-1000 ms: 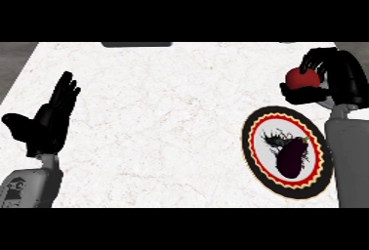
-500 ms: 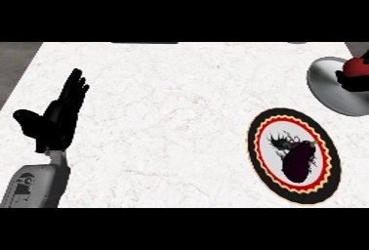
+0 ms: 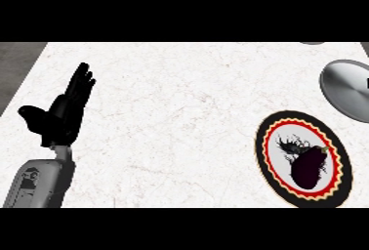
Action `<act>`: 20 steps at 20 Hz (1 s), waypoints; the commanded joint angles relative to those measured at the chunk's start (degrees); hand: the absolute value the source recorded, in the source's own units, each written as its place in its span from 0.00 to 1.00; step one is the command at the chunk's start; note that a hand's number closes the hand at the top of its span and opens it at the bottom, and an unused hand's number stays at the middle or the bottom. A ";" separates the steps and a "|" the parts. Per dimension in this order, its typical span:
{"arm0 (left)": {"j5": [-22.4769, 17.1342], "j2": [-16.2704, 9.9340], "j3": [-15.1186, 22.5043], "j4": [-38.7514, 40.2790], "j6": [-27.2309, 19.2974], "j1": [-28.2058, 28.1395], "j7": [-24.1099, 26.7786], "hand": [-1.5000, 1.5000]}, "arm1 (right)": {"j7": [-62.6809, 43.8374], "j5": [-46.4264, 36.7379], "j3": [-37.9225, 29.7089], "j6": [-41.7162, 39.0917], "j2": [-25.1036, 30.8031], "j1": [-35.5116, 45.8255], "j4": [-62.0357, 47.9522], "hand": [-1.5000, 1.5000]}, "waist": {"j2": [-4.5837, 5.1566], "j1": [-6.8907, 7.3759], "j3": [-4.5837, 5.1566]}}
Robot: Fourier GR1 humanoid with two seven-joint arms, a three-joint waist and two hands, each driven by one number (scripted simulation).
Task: Pick the tomato from the plate and place it in the pan
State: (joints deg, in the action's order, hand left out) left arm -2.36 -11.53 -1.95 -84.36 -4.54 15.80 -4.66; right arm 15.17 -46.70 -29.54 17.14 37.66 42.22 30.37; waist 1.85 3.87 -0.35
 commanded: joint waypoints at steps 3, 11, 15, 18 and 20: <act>-0.73 -0.56 -0.24 -1.56 1.04 -0.81 -0.16 0.50 | 5.22 1.24 -3.50 3.64 3.85 1.43 -9.44 1.00 | 0.27 1.44 -0.19; 0.38 1.06 1.41 -0.47 0.43 0.79 0.33 0.50 | 5.40 5.24 -6.03 -11.14 2.30 2.36 -19.01 0.00 | 0.95 1.96 -0.43; 0.24 -0.30 0.43 -0.46 0.81 2.16 -0.42 0.50 | 7.53 5.59 -6.42 -13.76 3.20 3.68 -19.97 0.00 | 0.90 2.16 -0.38; 0.81 1.42 1.17 1.19 -0.05 0.71 0.94 0.50 | 10.17 6.93 -7.88 -13.01 3.25 3.20 -19.95 0.00 | 0.98 1.54 -0.35; 0.98 1.05 0.90 1.92 -0.09 1.82 0.39 0.50 | 13.57 10.21 -11.03 -12.35 2.85 3.62 -19.08 0.00 | 0.72 0.50 -0.37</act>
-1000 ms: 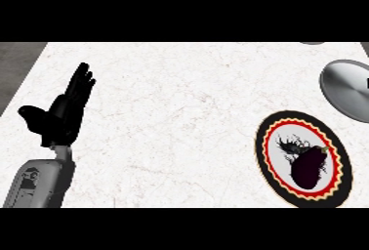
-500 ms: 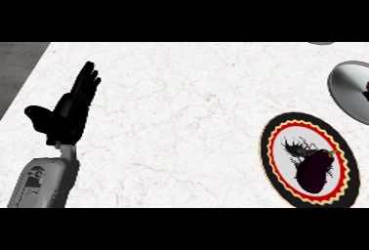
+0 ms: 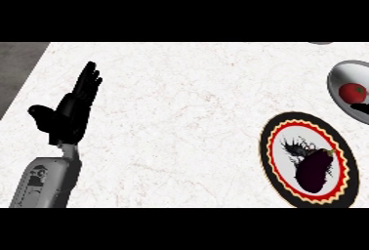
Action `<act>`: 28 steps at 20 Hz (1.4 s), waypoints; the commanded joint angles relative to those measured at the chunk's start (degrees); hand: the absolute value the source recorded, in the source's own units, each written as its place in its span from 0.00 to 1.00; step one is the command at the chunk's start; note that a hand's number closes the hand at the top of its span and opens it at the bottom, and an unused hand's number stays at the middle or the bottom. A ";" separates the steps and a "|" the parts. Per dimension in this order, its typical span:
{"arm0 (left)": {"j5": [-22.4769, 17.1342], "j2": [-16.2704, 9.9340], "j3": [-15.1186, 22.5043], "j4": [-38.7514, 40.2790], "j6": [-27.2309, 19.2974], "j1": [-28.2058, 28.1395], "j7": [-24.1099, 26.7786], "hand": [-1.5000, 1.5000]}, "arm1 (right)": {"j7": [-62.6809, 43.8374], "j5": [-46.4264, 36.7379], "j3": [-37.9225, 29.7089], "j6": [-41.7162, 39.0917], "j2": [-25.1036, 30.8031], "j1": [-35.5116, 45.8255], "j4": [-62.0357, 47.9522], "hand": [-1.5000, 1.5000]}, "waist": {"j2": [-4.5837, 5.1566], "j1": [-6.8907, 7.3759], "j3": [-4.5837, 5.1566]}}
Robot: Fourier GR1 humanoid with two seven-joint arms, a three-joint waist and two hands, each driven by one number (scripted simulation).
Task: Pick the tomato from the plate and place it in the pan
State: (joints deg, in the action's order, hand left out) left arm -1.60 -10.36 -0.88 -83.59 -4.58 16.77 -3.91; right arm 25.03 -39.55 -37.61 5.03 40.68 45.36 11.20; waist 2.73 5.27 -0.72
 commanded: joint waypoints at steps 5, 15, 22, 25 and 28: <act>-0.60 -0.83 -1.44 0.84 0.60 -3.17 1.49 0.50 | 9.73 10.56 -10.33 -3.40 2.12 -1.89 -0.31 0.00 | -0.92 -2.06 0.13; -0.08 -0.45 -1.33 -2.72 -0.76 -4.18 -1.79 0.50 | 17.35 16.20 -13.42 -30.26 10.41 -10.13 -2.48 0.00 | -2.23 -3.93 0.44; -0.64 -1.63 -4.16 -0.07 -0.34 -3.15 -0.53 0.50 | 23.11 19.93 -13.76 -37.48 12.80 -20.25 0.26 0.00 | -2.65 -5.53 0.65; 0.42 -0.45 -2.96 -0.75 -0.71 -5.45 0.56 0.50 | 22.71 20.35 -11.90 -39.15 12.05 -22.15 2.58 0.00 | -2.80 -5.49 0.71; 0.91 -0.61 -3.18 0.01 -1.28 -2.53 -0.80 0.50 | 21.76 21.06 -11.23 -39.17 12.72 -22.80 2.82 0.00 | -2.55 -5.07 0.60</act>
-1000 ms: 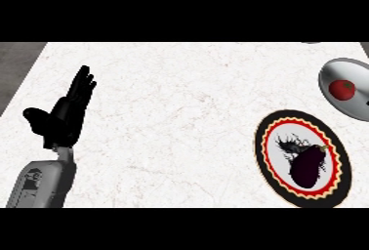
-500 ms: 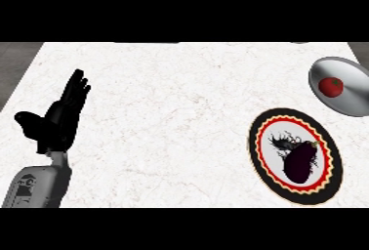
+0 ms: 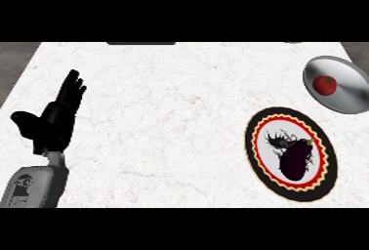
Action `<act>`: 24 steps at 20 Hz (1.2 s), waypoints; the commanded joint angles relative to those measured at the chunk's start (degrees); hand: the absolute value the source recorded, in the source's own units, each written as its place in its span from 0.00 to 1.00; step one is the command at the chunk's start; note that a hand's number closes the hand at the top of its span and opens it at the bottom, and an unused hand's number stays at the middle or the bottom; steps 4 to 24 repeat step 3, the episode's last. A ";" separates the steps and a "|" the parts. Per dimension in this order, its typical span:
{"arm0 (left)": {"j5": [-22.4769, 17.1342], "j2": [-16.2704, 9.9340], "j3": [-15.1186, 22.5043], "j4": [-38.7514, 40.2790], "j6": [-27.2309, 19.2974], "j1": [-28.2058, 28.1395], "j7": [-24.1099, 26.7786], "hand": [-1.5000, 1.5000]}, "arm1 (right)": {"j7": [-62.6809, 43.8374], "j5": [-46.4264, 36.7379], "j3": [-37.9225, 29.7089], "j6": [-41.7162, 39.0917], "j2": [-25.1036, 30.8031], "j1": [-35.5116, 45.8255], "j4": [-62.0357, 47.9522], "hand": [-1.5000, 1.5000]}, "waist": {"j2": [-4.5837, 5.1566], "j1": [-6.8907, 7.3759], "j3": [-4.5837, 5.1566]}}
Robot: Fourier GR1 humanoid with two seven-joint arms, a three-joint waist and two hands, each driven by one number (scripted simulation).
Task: Pick the tomato from the plate and place it in the pan
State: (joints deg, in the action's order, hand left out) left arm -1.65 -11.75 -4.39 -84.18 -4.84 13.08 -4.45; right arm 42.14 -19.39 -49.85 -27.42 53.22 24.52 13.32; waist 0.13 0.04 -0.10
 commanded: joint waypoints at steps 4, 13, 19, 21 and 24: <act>0.52 1.29 0.96 -2.09 0.52 -3.82 1.47 0.50 | 2.46 1.71 3.01 -1.24 -3.49 -1.37 4.26 0.00 | -0.11 0.31 0.08; 0.52 1.29 0.96 -2.09 0.52 -3.82 1.47 0.50 | 2.46 1.71 3.01 -1.24 -3.49 -1.37 4.26 0.00 | -0.11 0.31 0.08; 0.52 1.29 0.96 -2.09 0.52 -3.82 1.47 0.50 | 2.46 1.71 3.01 -1.24 -3.49 -1.37 4.26 0.00 | -0.11 0.31 0.08; 0.52 1.29 0.96 -2.09 0.52 -3.82 1.47 0.50 | 2.46 1.71 3.01 -1.24 -3.49 -1.37 4.26 0.00 | -0.11 0.31 0.08; 0.52 1.29 0.96 -2.09 0.52 -3.82 1.47 0.50 | 2.46 1.71 3.01 -1.24 -3.49 -1.37 4.26 0.00 | -0.11 0.31 0.08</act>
